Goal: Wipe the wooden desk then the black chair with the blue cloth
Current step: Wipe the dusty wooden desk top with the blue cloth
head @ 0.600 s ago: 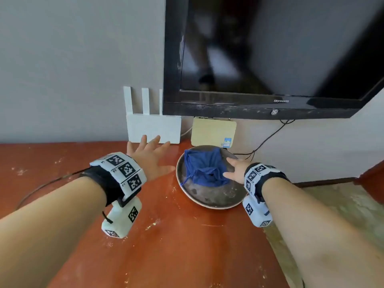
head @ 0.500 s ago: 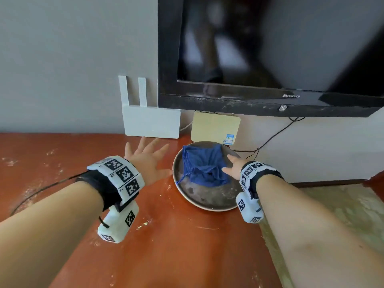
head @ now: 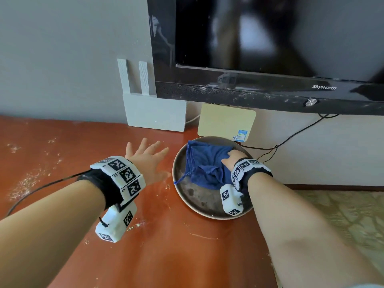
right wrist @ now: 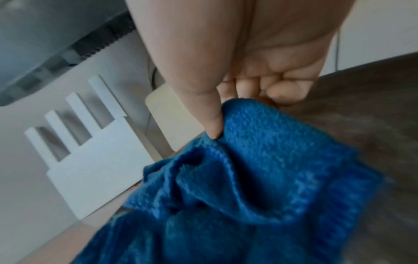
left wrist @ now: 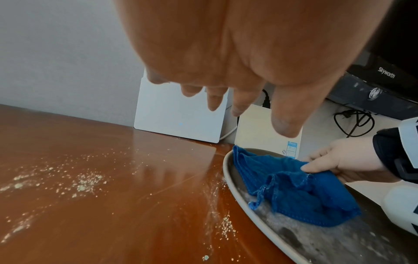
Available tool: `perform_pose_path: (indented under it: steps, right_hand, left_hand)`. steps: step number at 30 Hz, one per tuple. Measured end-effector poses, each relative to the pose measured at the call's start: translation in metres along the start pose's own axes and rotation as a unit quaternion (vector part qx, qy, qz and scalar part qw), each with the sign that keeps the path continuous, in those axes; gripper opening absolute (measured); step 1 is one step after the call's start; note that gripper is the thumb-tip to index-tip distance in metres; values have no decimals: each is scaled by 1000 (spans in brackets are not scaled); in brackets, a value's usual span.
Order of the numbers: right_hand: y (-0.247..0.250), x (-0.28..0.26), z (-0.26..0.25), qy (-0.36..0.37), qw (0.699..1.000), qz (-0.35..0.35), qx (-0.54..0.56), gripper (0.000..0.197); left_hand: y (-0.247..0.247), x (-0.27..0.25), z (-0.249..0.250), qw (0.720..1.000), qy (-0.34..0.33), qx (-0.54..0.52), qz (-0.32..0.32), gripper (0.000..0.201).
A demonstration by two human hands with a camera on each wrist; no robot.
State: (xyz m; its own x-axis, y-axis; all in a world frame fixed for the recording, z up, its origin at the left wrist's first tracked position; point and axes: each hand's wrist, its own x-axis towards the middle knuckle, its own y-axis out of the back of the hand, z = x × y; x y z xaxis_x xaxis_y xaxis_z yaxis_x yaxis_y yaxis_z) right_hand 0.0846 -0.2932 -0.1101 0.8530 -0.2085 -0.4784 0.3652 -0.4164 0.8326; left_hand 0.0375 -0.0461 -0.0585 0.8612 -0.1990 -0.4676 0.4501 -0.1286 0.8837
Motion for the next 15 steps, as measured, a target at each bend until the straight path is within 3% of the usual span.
perform_pose_path:
  steps: [3,9,13,15]
  right_hand:
    - [14,-10,-9,84,996,21,30,34]
    - [58,-76,-23,289,954,42,61,41]
    - [78,-139,-35,321,944,43,54,47]
    - [81,-170,-39,328,941,55,52,46]
  left_hand:
    - [6,-2,0,1000,-1,-23,10,72]
    - [37,-15,9,992,-33,-95,78,77]
    - [55,-47,29,982,-100,-119,110,84]
    - [57,-67,37,979,-134,-107,114,77]
